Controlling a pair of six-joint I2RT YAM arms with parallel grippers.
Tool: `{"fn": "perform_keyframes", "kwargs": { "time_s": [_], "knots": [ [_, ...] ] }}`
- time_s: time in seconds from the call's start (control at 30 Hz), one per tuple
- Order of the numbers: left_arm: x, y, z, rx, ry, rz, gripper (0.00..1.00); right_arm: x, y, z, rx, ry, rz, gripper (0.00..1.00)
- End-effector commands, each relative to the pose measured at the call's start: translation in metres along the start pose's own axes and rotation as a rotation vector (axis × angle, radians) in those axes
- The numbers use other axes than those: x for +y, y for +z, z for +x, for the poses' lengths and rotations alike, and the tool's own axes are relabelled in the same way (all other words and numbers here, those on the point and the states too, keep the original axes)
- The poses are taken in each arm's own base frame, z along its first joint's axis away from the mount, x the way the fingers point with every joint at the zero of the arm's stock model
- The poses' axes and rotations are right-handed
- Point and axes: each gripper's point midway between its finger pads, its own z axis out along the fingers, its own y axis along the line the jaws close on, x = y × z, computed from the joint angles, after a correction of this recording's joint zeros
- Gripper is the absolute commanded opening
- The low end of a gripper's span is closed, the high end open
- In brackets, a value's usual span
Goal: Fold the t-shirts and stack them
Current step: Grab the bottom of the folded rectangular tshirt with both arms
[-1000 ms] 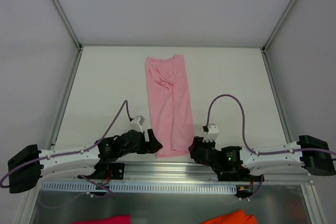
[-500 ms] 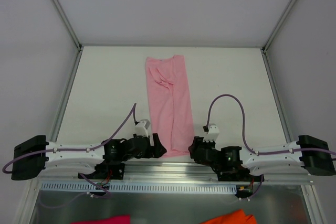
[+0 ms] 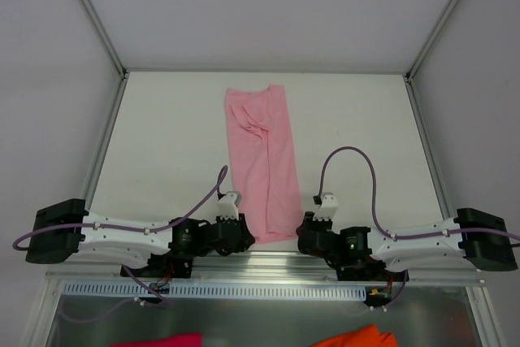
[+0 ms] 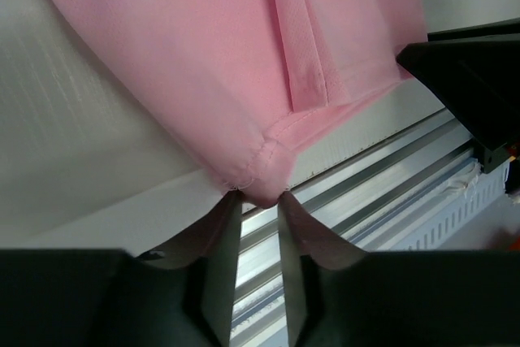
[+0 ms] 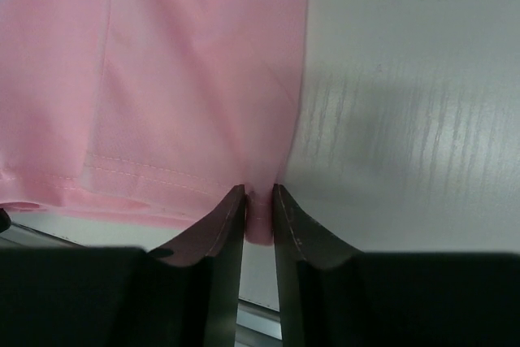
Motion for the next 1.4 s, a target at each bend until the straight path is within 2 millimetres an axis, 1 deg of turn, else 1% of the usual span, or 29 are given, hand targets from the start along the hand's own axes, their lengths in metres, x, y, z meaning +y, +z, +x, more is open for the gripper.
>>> {"fn": "perform_keyframes", "kwargs": {
  "time_s": [0.0, 0.03, 0.1, 0.13, 0.2, 0.27, 0.33, 0.4, 0.43, 0.47, 0.5, 0.53, 0.57, 0.6, 0.63, 0.73, 0.83, 0.93, 1.0, 1.1, 1.2, 1.37],
  "knots": [
    [-0.006, 0.0, -0.01, -0.046, -0.003, -0.025, 0.19, 0.003, 0.001, -0.008, -0.035, 0.043, 0.006, 0.23],
    [-0.006, 0.001, -0.01, -0.044, -0.002, -0.031, 0.15, 0.002, 0.001, -0.008, -0.036, 0.042, 0.008, 0.19],
    [-0.005, 0.001, -0.011, -0.045, 0.002, -0.04, 0.01, 0.003, 0.001, -0.009, -0.039, 0.045, 0.005, 0.14],
    [-0.005, 0.001, -0.012, -0.049, -0.001, -0.043, 0.0, 0.003, 0.0, -0.009, -0.04, 0.045, 0.007, 0.11],
    [-0.004, 0.0, -0.011, -0.049, 0.004, -0.05, 0.0, 0.002, 0.001, -0.009, -0.041, 0.041, 0.01, 0.11],
    [-0.004, 0.0, -0.012, -0.053, 0.004, -0.052, 0.0, 0.001, 0.001, -0.01, -0.045, 0.038, 0.013, 0.07],
    [-0.002, -0.002, -0.014, -0.063, 0.01, -0.062, 0.0, 0.002, 0.0, -0.014, -0.057, 0.032, 0.019, 0.06],
    [-0.005, -0.004, -0.016, -0.068, 0.017, -0.053, 0.0, 0.003, -0.002, -0.017, -0.062, 0.021, 0.019, 0.06],
    [-0.007, -0.005, -0.015, -0.068, 0.027, -0.044, 0.12, 0.004, -0.003, -0.02, -0.067, 0.016, 0.022, 0.06],
    [-0.01, -0.007, -0.018, -0.079, 0.03, -0.041, 0.3, 0.004, -0.004, -0.021, -0.071, 0.017, 0.022, 0.06],
    [-0.011, -0.008, -0.017, -0.081, 0.035, -0.037, 0.45, 0.003, -0.004, -0.021, -0.073, 0.015, 0.026, 0.06],
    [-0.011, -0.009, -0.016, -0.082, 0.04, -0.036, 0.7, 0.001, -0.003, -0.021, -0.074, 0.013, 0.03, 0.05],
    [-0.013, -0.01, -0.017, -0.088, 0.041, -0.032, 0.78, -0.001, -0.003, -0.021, -0.074, 0.011, 0.034, 0.05],
    [-0.014, -0.011, -0.017, -0.089, 0.042, -0.027, 0.83, -0.002, -0.002, -0.02, -0.074, 0.009, 0.038, 0.05],
    [-0.015, -0.012, -0.016, -0.092, 0.038, -0.022, 0.86, -0.002, -0.002, -0.02, -0.072, 0.012, 0.039, 0.05],
    [-0.016, -0.012, -0.016, -0.095, 0.041, -0.024, 0.87, 0.0, -0.002, -0.021, -0.072, 0.006, 0.035, 0.04],
    [-0.009, -0.009, -0.017, -0.11, 0.031, -0.062, 0.86, 0.002, -0.003, -0.022, -0.071, 0.004, 0.029, 0.03],
    [0.004, -0.005, -0.018, -0.133, 0.018, -0.122, 0.85, 0.003, -0.003, -0.021, -0.067, 0.001, 0.017, 0.03],
    [0.006, 0.0, -0.016, -0.134, 0.026, -0.138, 0.84, 0.004, -0.003, -0.02, -0.063, -0.002, 0.01, 0.02],
    [0.007, 0.004, -0.017, -0.147, 0.04, -0.172, 0.8, 0.007, -0.003, -0.02, -0.06, -0.01, 0.001, 0.01],
    [0.006, 0.008, -0.02, -0.164, 0.049, -0.196, 0.78, 0.008, -0.003, -0.019, -0.056, -0.018, 0.002, 0.01],
    [0.001, 0.008, -0.028, -0.204, 0.044, -0.17, 0.75, 0.005, -0.002, -0.017, -0.051, -0.017, 0.006, 0.01]
  ]
}}
